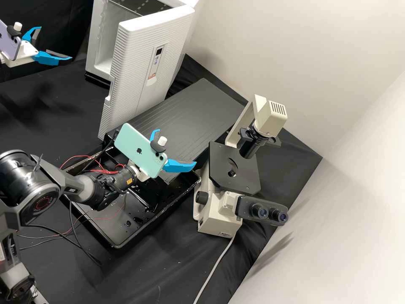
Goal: Close the incubator door
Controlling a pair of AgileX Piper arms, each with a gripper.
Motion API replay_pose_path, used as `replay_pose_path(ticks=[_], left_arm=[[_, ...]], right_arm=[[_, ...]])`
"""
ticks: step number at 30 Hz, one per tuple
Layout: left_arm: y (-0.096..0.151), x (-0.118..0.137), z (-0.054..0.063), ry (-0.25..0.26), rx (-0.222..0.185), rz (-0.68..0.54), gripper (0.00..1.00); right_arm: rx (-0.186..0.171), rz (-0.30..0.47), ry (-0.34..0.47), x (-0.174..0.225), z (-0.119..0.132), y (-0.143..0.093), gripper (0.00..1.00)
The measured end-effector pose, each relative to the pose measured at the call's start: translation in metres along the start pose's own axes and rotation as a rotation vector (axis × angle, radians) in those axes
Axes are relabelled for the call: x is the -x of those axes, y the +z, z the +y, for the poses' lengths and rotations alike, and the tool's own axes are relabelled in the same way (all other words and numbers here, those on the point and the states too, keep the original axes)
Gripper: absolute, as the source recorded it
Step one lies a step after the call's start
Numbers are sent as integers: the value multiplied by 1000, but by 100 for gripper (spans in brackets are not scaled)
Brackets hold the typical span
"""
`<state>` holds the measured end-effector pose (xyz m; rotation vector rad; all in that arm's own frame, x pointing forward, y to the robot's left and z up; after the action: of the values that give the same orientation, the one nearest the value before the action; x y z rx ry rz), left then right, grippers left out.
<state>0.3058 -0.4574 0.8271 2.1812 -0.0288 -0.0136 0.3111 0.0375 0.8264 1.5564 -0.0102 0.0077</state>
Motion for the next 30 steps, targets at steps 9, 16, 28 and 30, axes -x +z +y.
replay_pose_path(ticks=[9,16,28,30], left_arm=[[0,0,0,0,0,0,100],[0,0,0,0,0,0,100],[0,0,0,0,0,0,100],[0,0,0,0,0,0,100]], right_arm=[[2,4,5,-1,1,-1,100],[14,47,43,-13,11,-13,0],[34,152,126,-45,28,-40,0],[53,178,143,-53,31,-48,0]])
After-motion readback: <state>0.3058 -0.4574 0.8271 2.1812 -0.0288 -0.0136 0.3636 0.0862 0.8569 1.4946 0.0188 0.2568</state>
